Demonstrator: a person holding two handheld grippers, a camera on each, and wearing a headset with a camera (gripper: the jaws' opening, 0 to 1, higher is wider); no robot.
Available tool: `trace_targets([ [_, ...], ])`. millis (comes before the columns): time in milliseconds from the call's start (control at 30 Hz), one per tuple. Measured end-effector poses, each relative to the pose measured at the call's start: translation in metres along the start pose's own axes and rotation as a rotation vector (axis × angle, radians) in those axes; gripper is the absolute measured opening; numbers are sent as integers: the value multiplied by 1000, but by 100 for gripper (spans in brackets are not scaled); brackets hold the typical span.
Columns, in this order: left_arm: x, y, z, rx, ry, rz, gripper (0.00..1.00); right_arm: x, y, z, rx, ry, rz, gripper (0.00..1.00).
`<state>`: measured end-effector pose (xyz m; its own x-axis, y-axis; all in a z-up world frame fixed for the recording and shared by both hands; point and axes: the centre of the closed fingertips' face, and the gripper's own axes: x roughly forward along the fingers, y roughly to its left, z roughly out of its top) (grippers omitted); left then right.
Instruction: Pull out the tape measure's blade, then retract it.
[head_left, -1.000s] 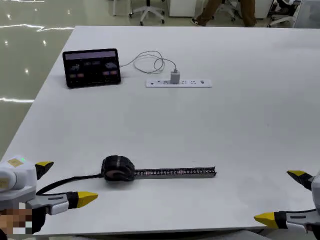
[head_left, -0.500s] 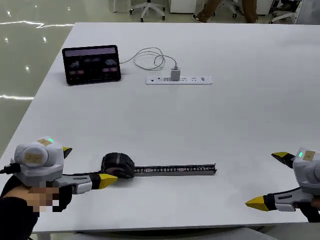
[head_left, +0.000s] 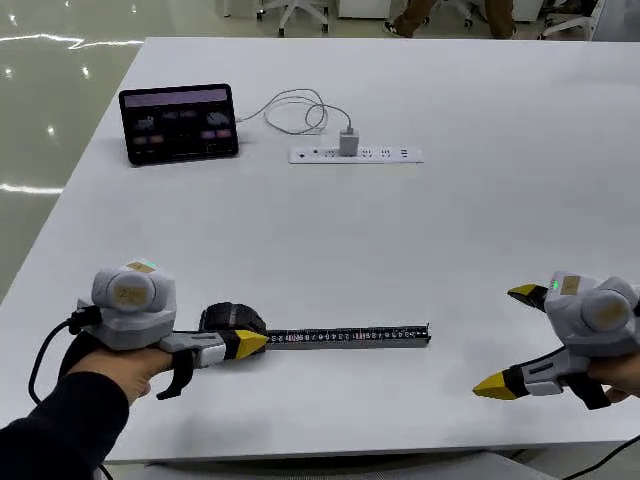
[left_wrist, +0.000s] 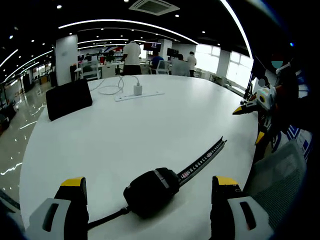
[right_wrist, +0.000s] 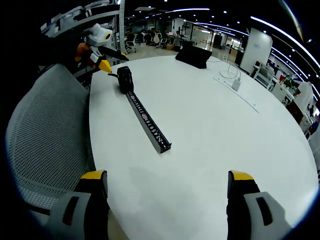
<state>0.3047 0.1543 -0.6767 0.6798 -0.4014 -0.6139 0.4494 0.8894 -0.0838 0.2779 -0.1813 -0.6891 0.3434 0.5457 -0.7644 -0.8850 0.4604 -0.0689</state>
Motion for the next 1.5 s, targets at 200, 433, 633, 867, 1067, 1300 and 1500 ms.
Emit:
trace_targets([
  [200,11,-3,-3,-45,-11,43,100,15,-5,3,-35,21,34,96],
  [433,30,-7,-14,-42,-9,87,100,28,-10,11,-83,38,58,97],
  [633,36,-6,-12,-113,-43,130,100,39,-8,18,-131,65,89,97],
  [867,39,0,-18,-187,-88,148,100,56,-7,22,-218,114,138,94],
  [1067,42,0,-19,-171,-106,153,100,69,-6,27,-279,150,190,87],
  [1300,41,-3,-14,-156,-133,145,100,82,1,21,-320,198,250,67],
  [1500,41,-3,-13,-170,-148,143,98,89,7,11,-370,249,303,45],
])
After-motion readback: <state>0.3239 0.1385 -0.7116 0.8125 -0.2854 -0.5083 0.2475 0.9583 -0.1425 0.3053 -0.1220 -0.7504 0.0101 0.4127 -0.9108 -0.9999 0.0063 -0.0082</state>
